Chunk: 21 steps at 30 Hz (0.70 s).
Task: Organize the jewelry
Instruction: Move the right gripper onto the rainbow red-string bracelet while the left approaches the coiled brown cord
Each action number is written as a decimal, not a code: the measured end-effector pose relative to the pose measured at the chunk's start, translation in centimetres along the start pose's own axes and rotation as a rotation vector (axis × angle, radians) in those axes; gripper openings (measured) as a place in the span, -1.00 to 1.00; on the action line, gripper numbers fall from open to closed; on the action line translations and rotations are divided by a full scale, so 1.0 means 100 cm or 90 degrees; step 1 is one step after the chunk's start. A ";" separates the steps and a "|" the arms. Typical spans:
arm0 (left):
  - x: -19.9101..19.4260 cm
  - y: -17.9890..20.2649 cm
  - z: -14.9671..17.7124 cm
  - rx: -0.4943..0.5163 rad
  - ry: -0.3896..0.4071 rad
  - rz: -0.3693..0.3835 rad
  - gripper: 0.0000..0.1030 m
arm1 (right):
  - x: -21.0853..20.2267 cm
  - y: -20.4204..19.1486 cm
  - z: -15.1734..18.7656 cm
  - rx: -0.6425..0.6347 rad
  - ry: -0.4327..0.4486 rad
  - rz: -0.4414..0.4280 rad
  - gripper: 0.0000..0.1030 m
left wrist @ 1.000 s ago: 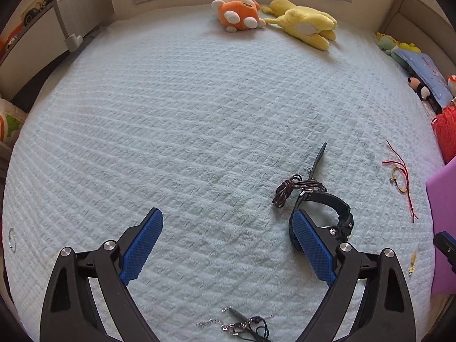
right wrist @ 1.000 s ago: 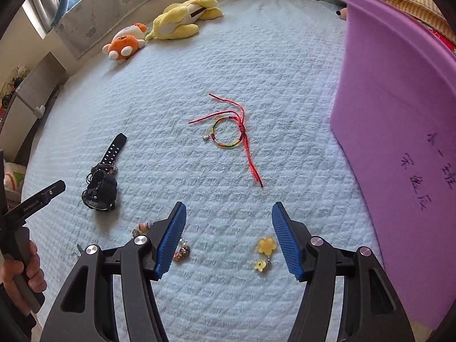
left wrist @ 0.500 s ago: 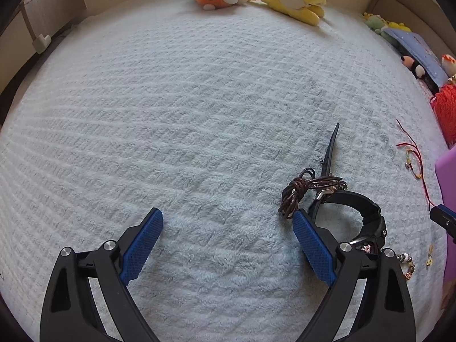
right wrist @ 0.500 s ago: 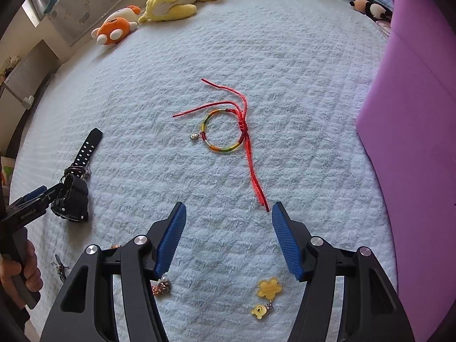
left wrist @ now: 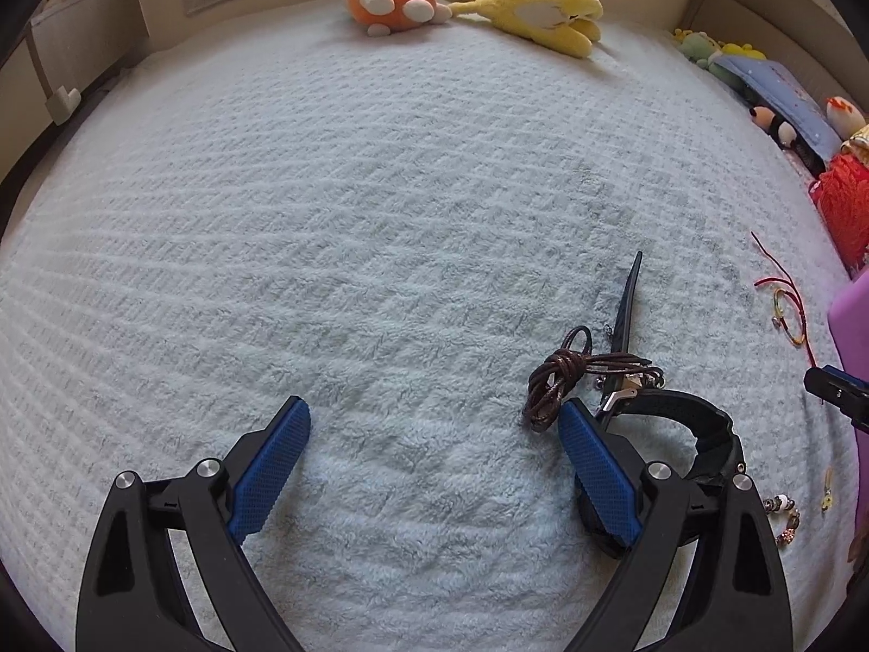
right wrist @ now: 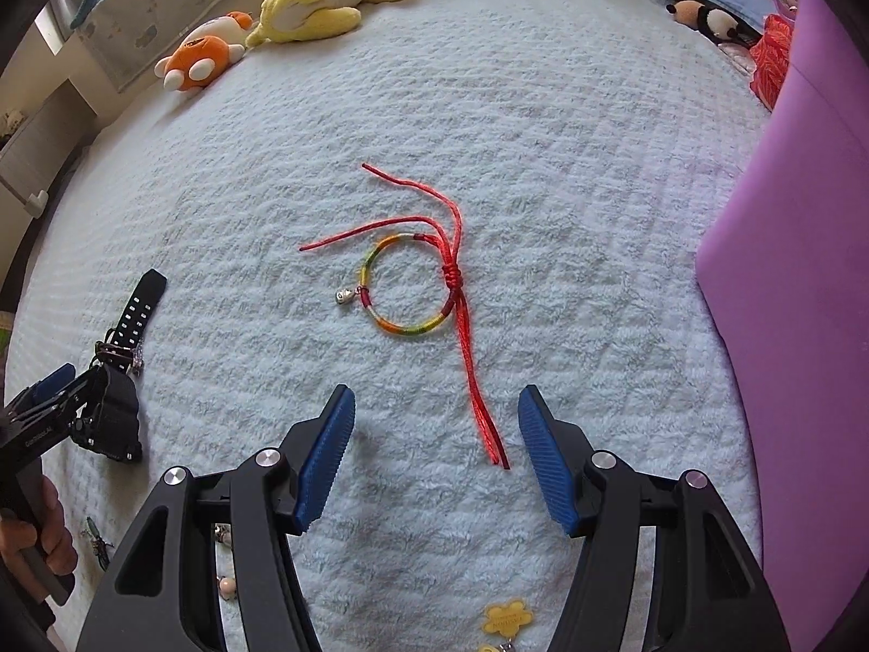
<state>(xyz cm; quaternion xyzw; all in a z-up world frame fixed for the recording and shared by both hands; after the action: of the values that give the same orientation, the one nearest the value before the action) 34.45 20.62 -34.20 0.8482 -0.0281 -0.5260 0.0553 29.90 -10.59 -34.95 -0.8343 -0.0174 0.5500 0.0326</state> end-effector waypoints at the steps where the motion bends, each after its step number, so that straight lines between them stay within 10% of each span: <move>1: 0.001 0.000 -0.001 0.000 0.001 0.002 0.77 | 0.002 -0.001 -0.003 -0.002 0.001 -0.001 0.17; 21: 0.014 0.021 -0.014 0.029 0.027 0.019 0.64 | 0.023 -0.012 -0.032 -0.032 0.012 0.015 0.16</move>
<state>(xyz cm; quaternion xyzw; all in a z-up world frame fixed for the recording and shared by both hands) 36.34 18.49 -34.61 0.8599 -0.0518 -0.5059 0.0441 33.77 -9.34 -35.73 -0.8402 -0.0211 0.5419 0.0052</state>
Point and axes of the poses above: each gripper's, at about its wrist camera, not at the fingertips, and x roughly the way its jaws point, y to its right, z to its underside, the point moved 1 cm from there along x, roughly the way its jaws point, and after that the axes turned 11 degrees about -x, right-handed, at the moved point
